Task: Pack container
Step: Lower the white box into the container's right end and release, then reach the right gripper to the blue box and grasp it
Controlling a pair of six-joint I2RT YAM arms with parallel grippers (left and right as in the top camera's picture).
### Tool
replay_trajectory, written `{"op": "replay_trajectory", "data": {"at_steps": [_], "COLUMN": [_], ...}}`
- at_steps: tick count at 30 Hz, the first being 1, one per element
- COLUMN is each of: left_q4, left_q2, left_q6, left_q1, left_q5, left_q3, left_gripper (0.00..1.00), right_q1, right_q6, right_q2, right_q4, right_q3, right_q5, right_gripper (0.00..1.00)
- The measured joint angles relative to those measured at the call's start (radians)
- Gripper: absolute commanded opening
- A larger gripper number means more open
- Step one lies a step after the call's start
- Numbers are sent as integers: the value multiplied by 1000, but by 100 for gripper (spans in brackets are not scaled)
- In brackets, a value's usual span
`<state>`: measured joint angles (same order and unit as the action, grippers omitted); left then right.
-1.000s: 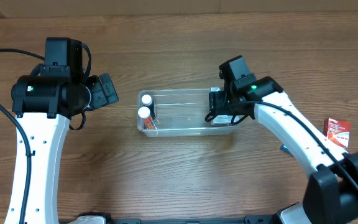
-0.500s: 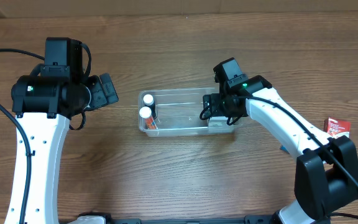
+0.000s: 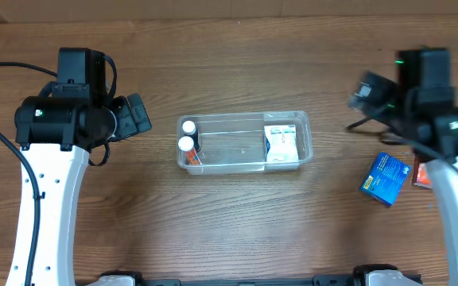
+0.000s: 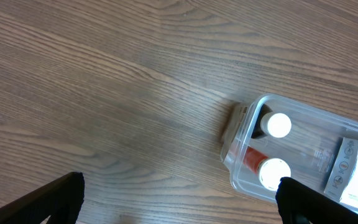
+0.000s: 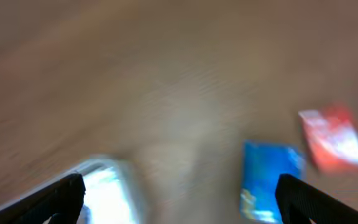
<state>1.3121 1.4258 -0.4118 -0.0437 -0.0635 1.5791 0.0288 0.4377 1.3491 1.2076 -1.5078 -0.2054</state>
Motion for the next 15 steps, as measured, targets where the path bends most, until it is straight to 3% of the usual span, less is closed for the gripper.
{"op": "replay_trajectory", "data": {"at_steps": [5,15], "left_q4": [-3,1], "left_q2": [0,0], "left_q6": [0,0], "left_q1": [0,0], "left_q5": [0,0], "left_q3": [0,0], "left_gripper": [100,100], "right_q1": [-222,-328], "right_q6": [59,36], "right_q2": [70,282], "right_q4": [22,-209], "right_q3": [144,444], "right_q5": [24,64], "right_gripper": [100,100]}}
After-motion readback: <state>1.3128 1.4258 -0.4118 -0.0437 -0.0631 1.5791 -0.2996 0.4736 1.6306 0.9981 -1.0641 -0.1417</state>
